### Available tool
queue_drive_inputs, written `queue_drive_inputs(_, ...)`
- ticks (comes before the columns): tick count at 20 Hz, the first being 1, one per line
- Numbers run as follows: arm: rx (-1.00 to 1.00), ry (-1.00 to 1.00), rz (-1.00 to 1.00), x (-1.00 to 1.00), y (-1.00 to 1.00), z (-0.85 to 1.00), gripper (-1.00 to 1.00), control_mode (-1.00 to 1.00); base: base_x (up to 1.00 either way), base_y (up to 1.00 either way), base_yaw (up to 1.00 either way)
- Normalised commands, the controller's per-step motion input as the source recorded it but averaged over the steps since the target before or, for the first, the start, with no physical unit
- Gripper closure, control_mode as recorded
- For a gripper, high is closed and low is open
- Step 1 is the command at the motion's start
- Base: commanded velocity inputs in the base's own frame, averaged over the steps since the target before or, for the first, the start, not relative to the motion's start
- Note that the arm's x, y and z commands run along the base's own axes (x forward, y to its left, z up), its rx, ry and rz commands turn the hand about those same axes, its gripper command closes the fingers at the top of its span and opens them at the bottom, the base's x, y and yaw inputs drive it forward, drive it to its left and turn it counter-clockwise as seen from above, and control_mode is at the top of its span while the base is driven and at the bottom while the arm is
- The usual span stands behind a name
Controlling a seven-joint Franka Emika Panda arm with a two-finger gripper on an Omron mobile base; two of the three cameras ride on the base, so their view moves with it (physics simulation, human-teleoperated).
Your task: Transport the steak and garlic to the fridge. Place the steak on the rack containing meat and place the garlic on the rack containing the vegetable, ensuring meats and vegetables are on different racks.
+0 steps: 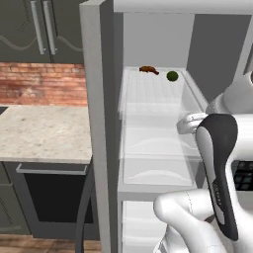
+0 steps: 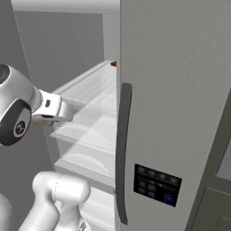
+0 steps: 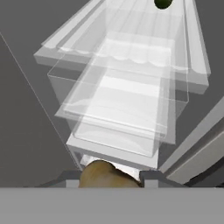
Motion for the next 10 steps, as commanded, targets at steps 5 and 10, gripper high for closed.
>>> queue_drive_inputs(5,0.00,-0.02,-0.01,0.34,0.00,0.31,1.00,-1.00,0.00,0.00,0.00)
queue_drive_inputs(10,0.00,-0.02,0.00,0.51,0.00,0.05,1.00,-1.00,0.00,0.00,0.00)
